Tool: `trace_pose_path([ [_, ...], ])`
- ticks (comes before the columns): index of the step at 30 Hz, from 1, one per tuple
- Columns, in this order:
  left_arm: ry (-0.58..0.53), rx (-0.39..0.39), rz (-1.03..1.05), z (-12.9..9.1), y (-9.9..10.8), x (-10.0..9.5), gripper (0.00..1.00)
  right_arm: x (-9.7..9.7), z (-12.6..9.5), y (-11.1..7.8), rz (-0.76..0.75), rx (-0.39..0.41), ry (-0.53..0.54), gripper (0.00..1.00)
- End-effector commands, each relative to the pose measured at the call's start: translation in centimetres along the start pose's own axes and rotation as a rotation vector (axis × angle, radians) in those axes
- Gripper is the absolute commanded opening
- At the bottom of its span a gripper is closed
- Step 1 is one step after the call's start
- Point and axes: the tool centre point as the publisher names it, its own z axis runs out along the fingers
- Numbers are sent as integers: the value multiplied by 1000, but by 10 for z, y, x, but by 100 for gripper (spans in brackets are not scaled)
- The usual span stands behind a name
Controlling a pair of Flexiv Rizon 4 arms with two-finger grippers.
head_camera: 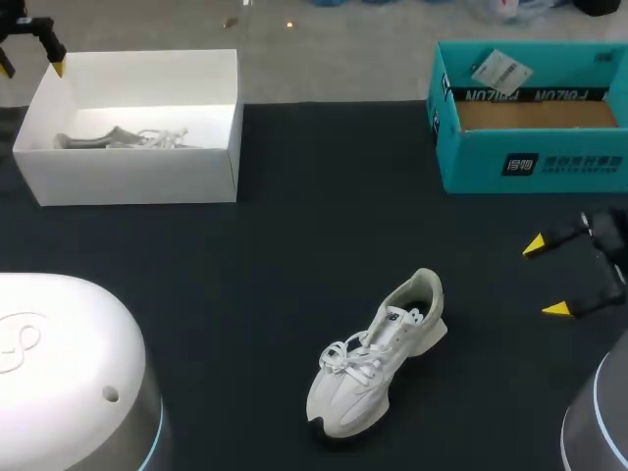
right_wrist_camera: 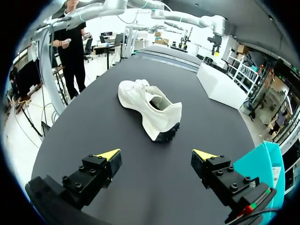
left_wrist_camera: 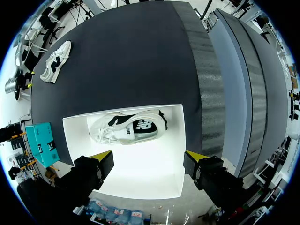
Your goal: Take the shoe out of the shoebox, open the shoe tongue, remove and reinsert the insole, then place the shoe into the shoebox
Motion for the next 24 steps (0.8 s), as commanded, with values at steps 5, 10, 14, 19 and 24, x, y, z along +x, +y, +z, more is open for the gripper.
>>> trace_pose_path([
  [5,1,1,1,-1,0,1,100,-34,46,-3,-132,-55,314,100],
  [10,1,1,1,-1,0,1,100,-42,70,-2,-211,-101,463,100],
  [14,1,1,1,-1,0,1,100,-49,81,0,-236,-93,492,100],
  [19,1,1,1,-1,0,1,100,-55,95,3,-232,-91,498,100],
  [24,1,1,1,-1,0,1,100,-58,110,6,-213,-100,504,100],
])
